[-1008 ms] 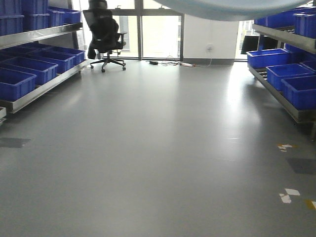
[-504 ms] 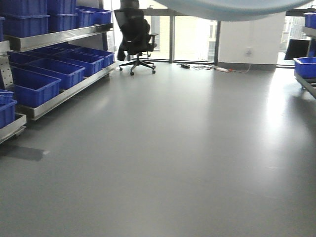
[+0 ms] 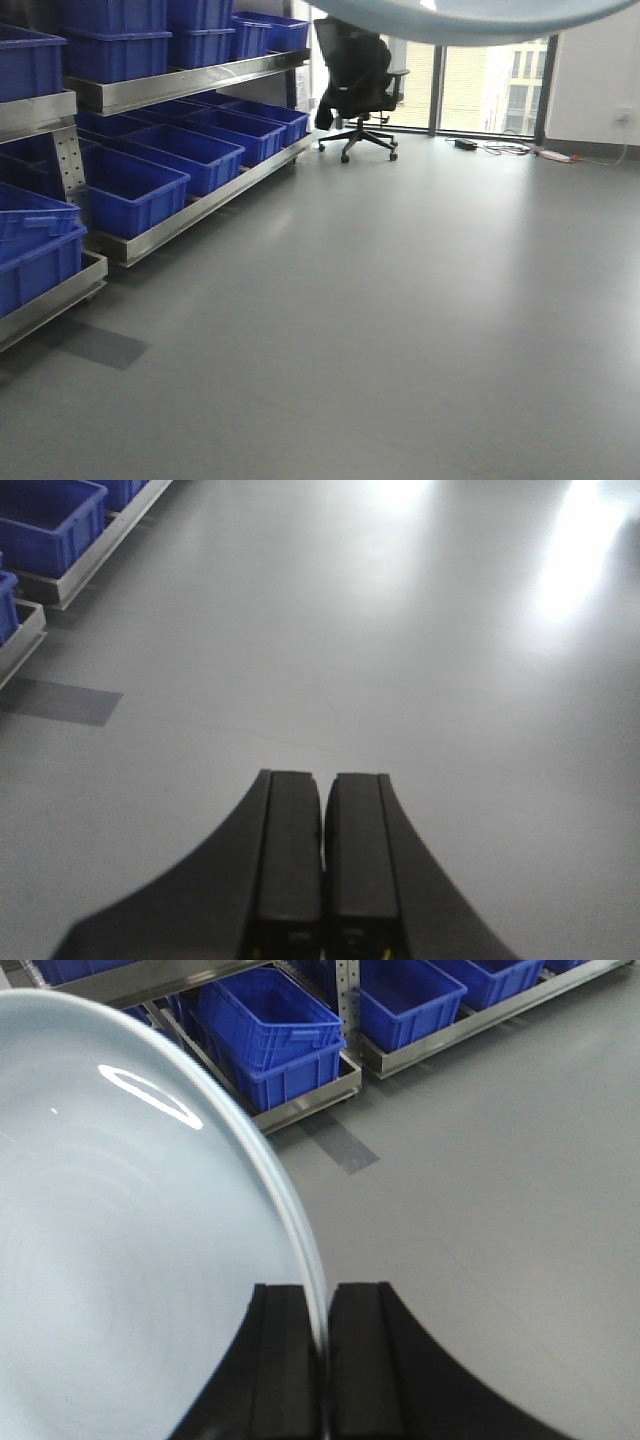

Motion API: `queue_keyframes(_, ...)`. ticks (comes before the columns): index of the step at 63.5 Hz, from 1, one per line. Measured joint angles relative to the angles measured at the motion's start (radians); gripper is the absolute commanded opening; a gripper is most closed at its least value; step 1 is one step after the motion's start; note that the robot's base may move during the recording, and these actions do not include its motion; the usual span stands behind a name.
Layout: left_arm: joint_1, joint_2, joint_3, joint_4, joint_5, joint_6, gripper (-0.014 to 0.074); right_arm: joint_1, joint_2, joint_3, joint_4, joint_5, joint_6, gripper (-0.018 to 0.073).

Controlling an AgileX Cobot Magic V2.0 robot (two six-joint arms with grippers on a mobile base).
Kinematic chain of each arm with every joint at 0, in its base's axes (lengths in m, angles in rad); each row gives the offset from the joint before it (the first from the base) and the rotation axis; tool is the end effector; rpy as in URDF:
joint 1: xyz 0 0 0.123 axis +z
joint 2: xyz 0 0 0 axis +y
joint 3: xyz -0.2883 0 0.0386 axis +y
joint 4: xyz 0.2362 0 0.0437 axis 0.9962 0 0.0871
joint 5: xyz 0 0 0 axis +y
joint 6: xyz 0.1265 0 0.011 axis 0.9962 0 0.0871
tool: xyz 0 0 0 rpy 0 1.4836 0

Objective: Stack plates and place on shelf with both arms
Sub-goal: 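Drive the base to the blue bin shelf holding the plates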

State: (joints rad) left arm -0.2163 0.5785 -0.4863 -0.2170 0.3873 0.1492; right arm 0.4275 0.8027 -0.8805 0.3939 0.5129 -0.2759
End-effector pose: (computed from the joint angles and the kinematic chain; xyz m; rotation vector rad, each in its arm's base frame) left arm 0.1309 -0.0393 0.2872 0.2145 1.9505 -0.2562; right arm 0.1522 0.0956 0.3805 -0.4674 1.8548 0.5179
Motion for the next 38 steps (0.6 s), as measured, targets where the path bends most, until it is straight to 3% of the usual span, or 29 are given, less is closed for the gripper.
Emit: queue_keyframes(38, 0.000, 0.008, 0.000, 0.000, 0.000, 0.000, 0.0084, 0.000, -0.002, 0.000, 0.000, 0.000, 0.000, 0.0057)
